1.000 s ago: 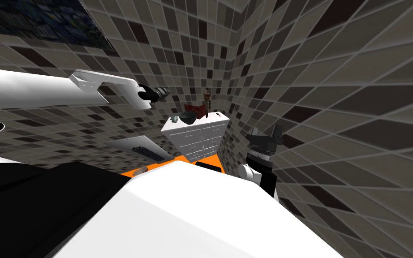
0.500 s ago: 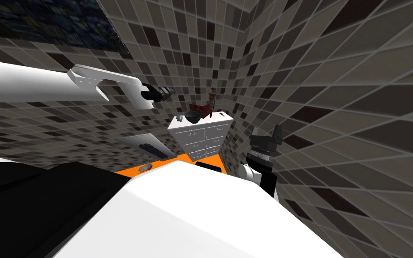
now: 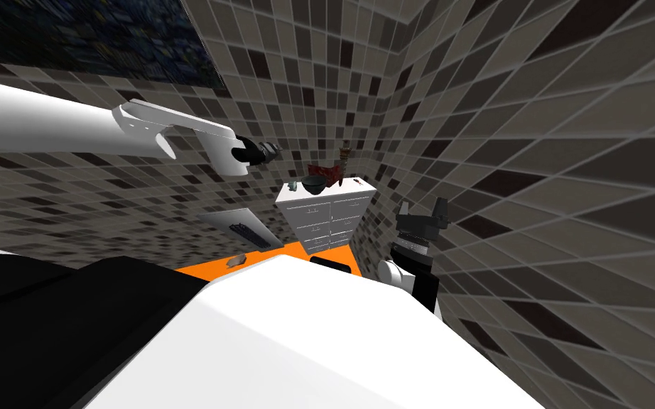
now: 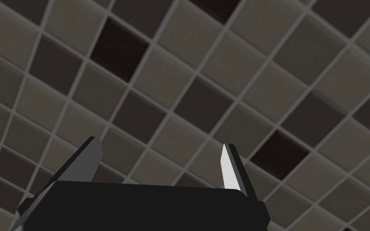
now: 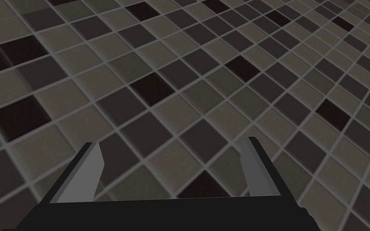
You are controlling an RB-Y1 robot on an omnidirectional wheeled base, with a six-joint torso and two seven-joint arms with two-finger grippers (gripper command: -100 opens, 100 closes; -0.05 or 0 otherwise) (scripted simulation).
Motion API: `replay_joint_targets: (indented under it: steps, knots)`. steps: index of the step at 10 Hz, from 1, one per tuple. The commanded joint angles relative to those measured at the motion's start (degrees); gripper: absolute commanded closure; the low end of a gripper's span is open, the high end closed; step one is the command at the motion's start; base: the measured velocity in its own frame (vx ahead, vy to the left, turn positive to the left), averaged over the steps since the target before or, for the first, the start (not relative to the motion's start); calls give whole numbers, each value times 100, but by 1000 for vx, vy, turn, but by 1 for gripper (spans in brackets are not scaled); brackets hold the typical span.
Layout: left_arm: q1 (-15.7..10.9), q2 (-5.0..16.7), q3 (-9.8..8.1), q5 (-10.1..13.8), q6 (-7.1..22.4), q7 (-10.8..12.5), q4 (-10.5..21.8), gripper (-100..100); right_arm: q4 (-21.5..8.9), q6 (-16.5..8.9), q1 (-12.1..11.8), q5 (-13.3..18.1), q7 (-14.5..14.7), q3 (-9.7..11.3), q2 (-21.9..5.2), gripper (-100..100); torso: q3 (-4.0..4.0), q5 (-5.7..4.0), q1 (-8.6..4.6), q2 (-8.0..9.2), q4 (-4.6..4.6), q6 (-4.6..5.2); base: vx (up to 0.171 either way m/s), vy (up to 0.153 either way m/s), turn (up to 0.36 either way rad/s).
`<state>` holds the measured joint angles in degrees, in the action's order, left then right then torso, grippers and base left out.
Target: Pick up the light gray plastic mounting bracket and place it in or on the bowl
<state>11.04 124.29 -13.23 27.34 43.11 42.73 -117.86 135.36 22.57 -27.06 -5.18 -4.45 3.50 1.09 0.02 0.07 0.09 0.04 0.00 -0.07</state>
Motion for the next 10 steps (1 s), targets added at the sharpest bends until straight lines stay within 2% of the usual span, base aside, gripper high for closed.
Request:
replay_joint_targets:
  steps: [1,3,4,7,8,10]
  knots:
    - [-53,79,115,149,85,-37,-193,-100,0,0,0,0,0,0,0,0,0,0,0,0,0,0,7,10,30]
    - [13,230,194,288,106,-64,-316,-100,0,0,0,0,0,0,0,0,-5,-2,-9,-8,-2,1,17,-4,3]
    - [93,388,293,440,114,-119,-437,-100,0,0,0,0,0,0,0,0,-7,-3,-11,-11,-3,1,36,-21,-4]
    - [240,640,474,686,104,-239,-625,-100,0,0,0,0,0,1,1,0,-12,-6,-24,-20,-6,2,36,-31,-15]
    - [350,814,609,853,88,-332,-752,-100,0,0,0,0,0,1,1,0,-12,-5,-21,-20,-5,1,58,-36,-39]
    - [457,979,739,1010,70,-421,-873,-100,0,0,-1,0,0,1,1,0,-18,-7,-28,-29,-8,2,58,-43,-23]
